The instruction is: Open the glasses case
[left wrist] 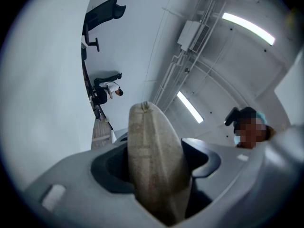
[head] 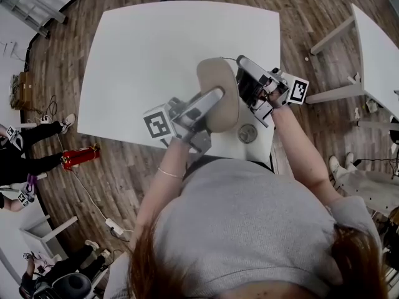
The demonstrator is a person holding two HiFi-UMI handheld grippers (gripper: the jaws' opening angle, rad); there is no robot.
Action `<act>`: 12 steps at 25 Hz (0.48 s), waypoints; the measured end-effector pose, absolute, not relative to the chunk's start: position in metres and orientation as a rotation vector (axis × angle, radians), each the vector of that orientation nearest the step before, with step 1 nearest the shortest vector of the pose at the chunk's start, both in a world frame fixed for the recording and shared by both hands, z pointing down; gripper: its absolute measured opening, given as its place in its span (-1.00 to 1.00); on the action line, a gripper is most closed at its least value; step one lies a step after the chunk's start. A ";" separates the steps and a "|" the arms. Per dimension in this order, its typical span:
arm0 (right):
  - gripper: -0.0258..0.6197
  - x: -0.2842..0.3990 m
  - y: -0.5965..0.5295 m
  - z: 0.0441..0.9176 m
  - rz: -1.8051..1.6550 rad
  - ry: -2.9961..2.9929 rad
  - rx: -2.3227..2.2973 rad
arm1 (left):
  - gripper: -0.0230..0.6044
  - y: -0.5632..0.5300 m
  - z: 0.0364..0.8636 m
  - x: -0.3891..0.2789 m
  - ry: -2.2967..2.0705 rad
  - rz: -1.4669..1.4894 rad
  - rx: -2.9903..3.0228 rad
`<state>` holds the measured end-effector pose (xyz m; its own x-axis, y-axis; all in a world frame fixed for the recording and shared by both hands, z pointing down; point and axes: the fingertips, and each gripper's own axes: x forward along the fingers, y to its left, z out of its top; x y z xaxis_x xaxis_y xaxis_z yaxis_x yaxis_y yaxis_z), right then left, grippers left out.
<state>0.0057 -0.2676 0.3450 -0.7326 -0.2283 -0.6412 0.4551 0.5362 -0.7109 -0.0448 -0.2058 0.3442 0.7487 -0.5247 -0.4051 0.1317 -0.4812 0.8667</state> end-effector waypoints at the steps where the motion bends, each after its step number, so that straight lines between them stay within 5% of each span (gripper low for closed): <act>1: -0.90 0.007 -0.267 0.344 -1.221 2.062 0.189 | 0.08 -0.206 0.343 -0.044 -0.297 -0.807 1.921; 12: -0.90 0.016 -0.240 0.337 -1.142 2.133 0.244 | 0.08 -0.210 0.337 -0.055 -0.343 -0.837 1.909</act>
